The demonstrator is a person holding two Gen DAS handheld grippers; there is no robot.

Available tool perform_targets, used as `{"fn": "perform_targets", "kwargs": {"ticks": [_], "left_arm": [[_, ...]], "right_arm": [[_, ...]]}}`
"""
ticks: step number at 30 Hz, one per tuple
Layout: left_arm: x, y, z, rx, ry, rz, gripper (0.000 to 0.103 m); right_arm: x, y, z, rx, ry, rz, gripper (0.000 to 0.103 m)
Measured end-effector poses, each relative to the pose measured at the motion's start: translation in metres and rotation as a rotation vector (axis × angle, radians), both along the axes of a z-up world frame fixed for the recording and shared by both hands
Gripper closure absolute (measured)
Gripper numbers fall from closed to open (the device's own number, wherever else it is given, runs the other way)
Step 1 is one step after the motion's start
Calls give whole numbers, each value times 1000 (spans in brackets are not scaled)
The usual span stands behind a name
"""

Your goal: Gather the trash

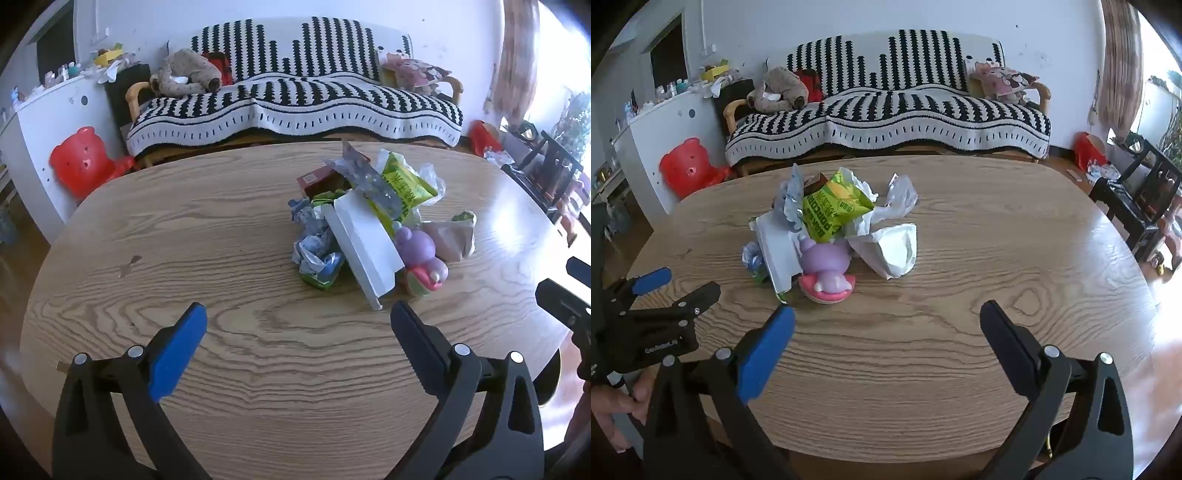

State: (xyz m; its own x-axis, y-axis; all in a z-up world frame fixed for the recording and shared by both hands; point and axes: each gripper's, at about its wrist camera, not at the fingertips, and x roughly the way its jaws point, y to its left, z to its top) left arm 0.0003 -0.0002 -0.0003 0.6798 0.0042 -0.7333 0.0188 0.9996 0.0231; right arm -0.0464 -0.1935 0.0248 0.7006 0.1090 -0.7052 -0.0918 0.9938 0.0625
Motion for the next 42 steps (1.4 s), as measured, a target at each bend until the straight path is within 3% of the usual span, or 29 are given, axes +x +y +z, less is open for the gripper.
{"fn": "perform_targets", "kwargs": {"ticks": [42], "left_arm": [[2,1,-8,13,11,2,6]], "right_arm": [[2,-8,-4,52,39,-2,6]]}}
